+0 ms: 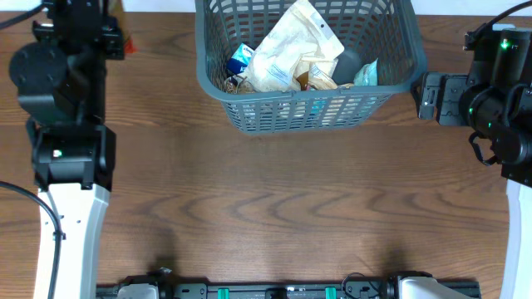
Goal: Pack container
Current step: 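Lower the red snack pack into the basket and open the left gripper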
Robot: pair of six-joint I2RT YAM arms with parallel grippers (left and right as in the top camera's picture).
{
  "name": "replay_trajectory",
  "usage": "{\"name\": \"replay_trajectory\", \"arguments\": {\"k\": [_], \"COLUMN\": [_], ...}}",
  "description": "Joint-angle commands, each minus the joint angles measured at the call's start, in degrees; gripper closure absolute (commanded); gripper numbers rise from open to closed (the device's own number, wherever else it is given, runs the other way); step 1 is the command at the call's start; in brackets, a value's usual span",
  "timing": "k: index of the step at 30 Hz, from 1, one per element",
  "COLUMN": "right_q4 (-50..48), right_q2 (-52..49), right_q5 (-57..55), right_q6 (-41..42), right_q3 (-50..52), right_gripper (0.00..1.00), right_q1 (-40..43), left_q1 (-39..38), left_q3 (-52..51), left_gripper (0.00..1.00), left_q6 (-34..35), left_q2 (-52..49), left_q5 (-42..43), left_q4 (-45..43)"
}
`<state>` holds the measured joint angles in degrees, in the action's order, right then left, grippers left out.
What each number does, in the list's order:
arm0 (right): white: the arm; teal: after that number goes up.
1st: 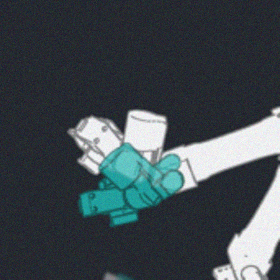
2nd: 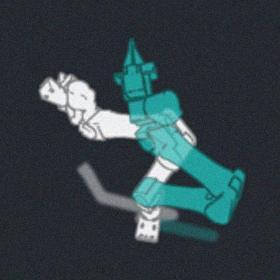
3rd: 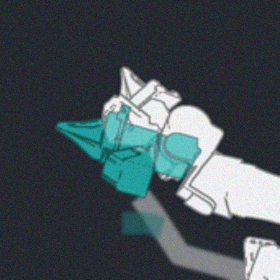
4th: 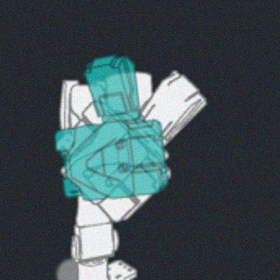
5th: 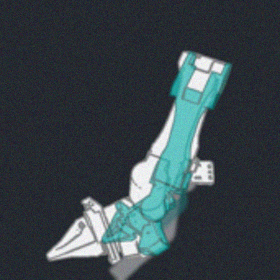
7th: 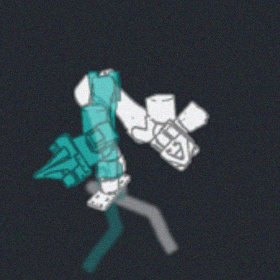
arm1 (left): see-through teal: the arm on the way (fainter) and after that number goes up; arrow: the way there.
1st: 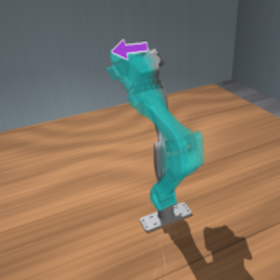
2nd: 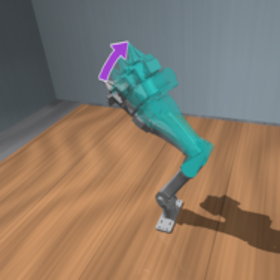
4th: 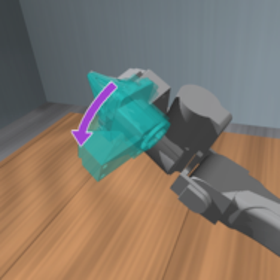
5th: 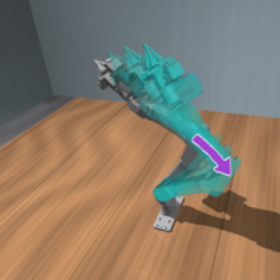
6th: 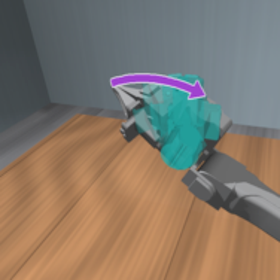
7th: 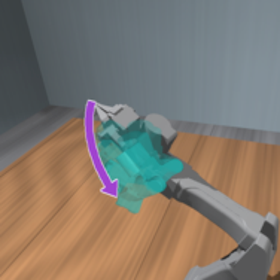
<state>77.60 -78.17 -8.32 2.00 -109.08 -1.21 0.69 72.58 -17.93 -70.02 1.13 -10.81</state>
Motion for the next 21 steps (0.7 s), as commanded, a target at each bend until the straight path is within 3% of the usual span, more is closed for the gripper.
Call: {"name": "replay_trajectory", "arguments": {"k": [1,6,17,21], "right_q4": [0.0,0.0,-0.1,0.0], "right_q2": [-0.2,-0.2,-0.2,-0.2], "right_q5": [1.0,1.3,1.3,1.3], "right_q6": [0.7,0.7,0.0,-0.4], "right_q3": [0.0,0.0,0.0,0.0], "right_gripper": [0.01,0.01,0.01,0.01], "right_q1": [-0.3,-0.3,-0.3,-0.3], "left_q1": [-2.6,-5.0,-6.1,-9.4], "left_q3": [3.1,3.1,3.1,3.1], "left_gripper": [0.94,0.94,0.94,0.94], "left_q6": [1.8,4.0,22.1,23.9], "left_q2": [2.7,2.6,-0.2,-2.1], "left_q5": [0.1,7.1,24.9,29.1], "left_q4": [-5.5,-11.6,-19.3,-20.3]}}
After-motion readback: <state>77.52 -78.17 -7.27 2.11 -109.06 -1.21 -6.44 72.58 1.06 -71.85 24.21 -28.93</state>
